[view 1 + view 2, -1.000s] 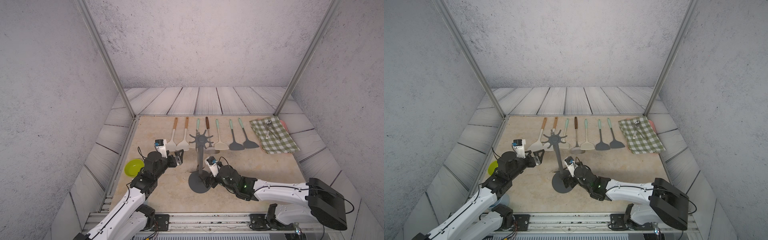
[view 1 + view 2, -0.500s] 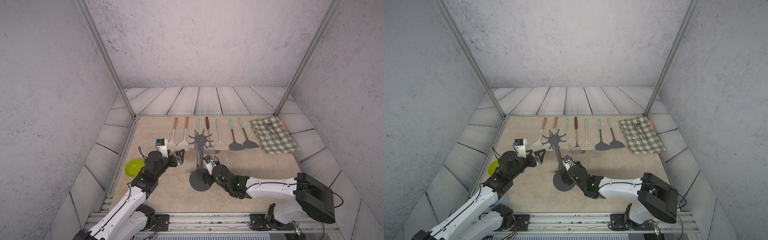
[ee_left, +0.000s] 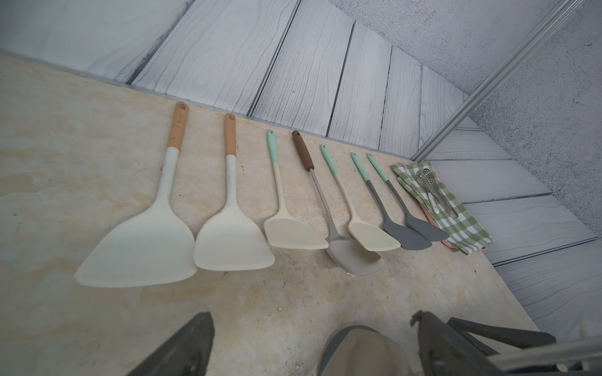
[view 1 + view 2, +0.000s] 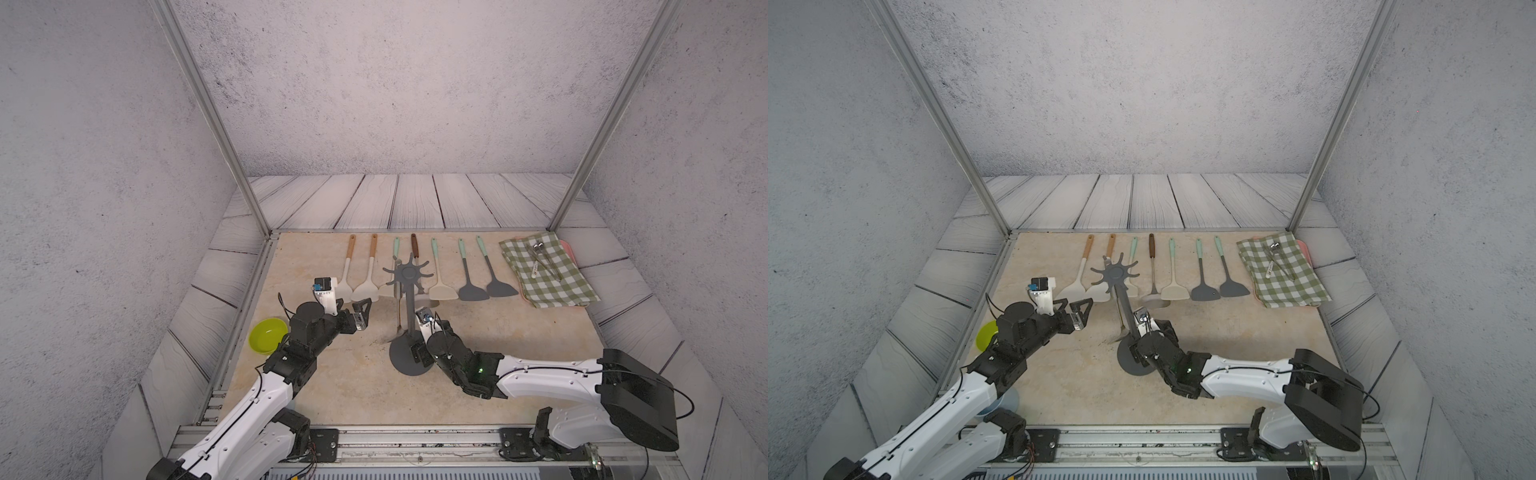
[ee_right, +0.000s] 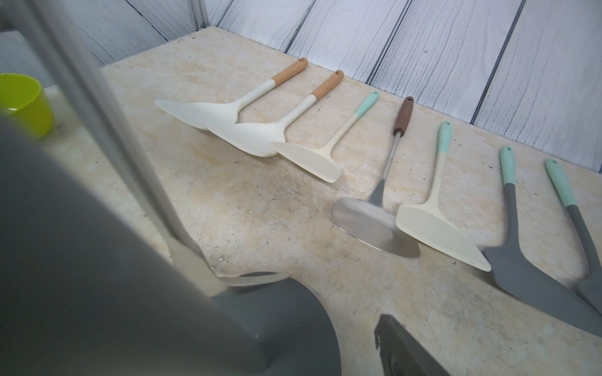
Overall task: Take the spatula off the kitchen utensil rack
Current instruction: Move the rack to the center of the board.
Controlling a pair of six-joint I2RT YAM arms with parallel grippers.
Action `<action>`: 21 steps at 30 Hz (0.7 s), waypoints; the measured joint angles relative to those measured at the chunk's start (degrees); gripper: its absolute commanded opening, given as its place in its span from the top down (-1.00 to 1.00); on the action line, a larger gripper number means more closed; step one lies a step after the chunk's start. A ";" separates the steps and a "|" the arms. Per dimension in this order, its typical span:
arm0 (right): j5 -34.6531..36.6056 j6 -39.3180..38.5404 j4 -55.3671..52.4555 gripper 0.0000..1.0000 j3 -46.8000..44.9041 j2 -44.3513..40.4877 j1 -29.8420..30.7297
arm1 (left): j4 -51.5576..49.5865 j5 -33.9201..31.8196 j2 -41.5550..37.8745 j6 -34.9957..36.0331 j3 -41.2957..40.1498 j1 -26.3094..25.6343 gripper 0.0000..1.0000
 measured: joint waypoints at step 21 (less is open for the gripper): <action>-8.85 -1.05 -0.55 -0.97 -10.82 -12.39 -4.55 | 8.79 10.49 2.97 3.54 -0.74 -6.62 -0.99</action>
